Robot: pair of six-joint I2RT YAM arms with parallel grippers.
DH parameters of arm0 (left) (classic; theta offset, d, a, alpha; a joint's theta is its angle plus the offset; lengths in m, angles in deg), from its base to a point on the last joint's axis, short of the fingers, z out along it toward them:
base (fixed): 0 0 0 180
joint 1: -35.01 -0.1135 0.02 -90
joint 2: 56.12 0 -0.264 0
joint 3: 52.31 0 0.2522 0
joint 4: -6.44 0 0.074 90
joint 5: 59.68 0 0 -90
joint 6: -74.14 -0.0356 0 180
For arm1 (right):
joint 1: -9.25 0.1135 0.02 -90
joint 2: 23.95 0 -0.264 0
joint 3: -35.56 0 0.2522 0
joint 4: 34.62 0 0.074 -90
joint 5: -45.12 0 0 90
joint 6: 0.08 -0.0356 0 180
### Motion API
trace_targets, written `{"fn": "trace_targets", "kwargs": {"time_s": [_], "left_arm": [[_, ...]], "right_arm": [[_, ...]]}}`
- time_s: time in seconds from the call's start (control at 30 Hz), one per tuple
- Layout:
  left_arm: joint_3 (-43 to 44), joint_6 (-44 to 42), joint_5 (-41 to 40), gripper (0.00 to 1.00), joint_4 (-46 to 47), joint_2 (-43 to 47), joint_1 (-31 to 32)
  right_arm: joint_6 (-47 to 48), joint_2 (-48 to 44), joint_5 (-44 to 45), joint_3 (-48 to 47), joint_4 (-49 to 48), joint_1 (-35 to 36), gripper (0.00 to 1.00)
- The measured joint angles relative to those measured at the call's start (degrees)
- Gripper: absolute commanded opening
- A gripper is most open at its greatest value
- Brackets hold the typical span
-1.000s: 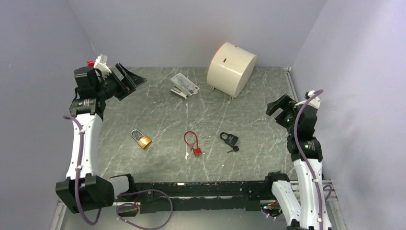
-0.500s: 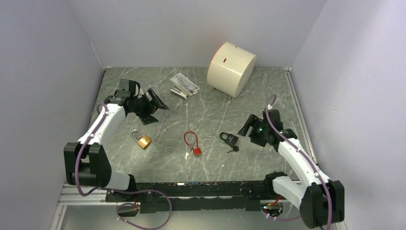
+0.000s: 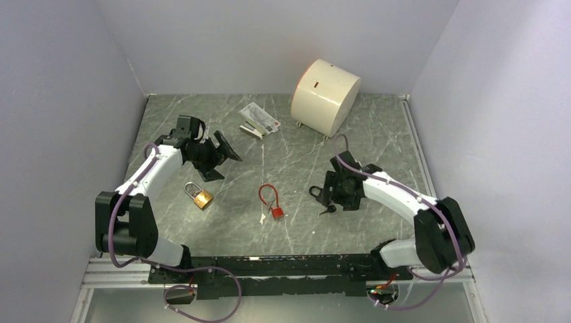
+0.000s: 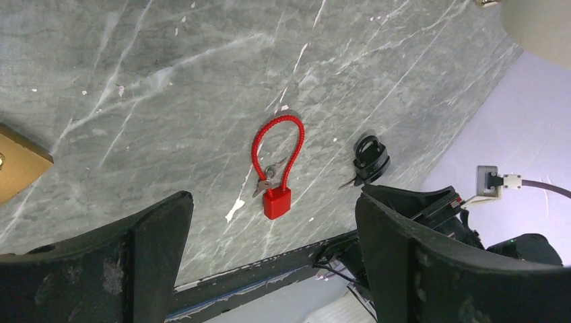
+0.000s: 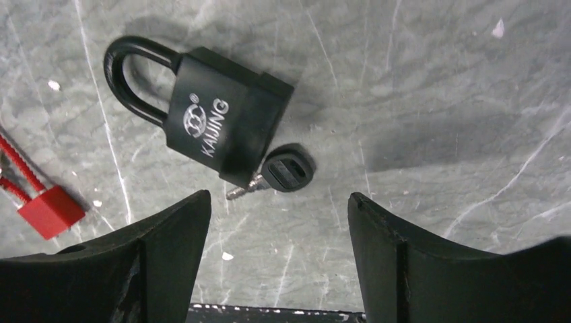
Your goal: Unlock with the key
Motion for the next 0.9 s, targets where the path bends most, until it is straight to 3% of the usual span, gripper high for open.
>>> {"fn": "trace_targets", "kwargs": {"time_s": [0.13, 0.33, 0.67, 0.9], "left_arm": [[0.0, -0.2, -0.2, 0.94, 0.0, 0.0, 0.0], [0.0, -0.7, -0.3, 0.94, 0.0, 0.0, 0.0], [-0.2, -1.7, -0.3, 0.94, 0.0, 0.0, 0.0], [-0.2, -2.6, -0.3, 0.94, 0.0, 0.0, 0.0]], "right_arm": [[-1.7, 5.0, 4.5, -4.5, 1.9, 3.2, 0.73], [-5.6, 10.8, 8.3, -7.2, 3.2, 6.7, 0.6], [-10.0, 11.9, 10.1, -6.8, 4.9, 7.4, 0.59], [-11.1, 12.0, 10.3, -5.8, 4.3, 7.5, 0.49]]}}
